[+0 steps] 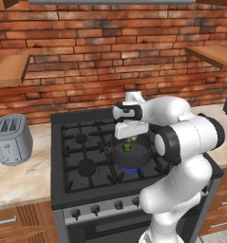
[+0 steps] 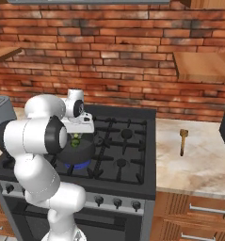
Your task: Put the avocado and broccoli in the pot. Retrieve the spatula and lightly stir the vegetables in the pot.
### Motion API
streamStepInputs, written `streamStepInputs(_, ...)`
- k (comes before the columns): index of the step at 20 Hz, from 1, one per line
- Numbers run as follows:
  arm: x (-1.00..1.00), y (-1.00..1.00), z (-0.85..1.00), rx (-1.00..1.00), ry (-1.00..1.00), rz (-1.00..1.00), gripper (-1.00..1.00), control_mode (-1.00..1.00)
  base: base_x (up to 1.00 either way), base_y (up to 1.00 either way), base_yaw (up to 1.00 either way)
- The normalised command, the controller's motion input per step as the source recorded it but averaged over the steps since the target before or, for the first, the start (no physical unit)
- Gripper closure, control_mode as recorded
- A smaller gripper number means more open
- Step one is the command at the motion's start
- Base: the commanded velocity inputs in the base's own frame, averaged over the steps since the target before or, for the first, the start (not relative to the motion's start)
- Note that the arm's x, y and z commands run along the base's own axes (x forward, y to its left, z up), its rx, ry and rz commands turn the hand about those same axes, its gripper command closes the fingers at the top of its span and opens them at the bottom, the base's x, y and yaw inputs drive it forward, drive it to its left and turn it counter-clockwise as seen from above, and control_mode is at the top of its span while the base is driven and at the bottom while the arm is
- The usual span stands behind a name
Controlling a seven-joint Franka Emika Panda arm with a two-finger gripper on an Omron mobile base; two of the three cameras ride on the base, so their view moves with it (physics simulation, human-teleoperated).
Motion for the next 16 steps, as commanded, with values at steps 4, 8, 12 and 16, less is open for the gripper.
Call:
streamStepInputs(4,-0.01,0.00,0.00,0.00,0.00,0.01,1.00,-1.00,0.00,0.00,0.00)
streamStepInputs(8,0.00,0.00,0.00,0.00,0.00,0.00,1.00,-1.00,0.00,0.00,0.00)
streamStepInputs(12,-0.04,0.00,0.00,0.00,0.00,0.00,-1.00,-1.00,0.00,0.00,0.00)
streamStepInputs(16,-0.11,0.00,0.00,0.00,0.00,0.00,-1.00,-1.00,0.00,0.00,0.00)
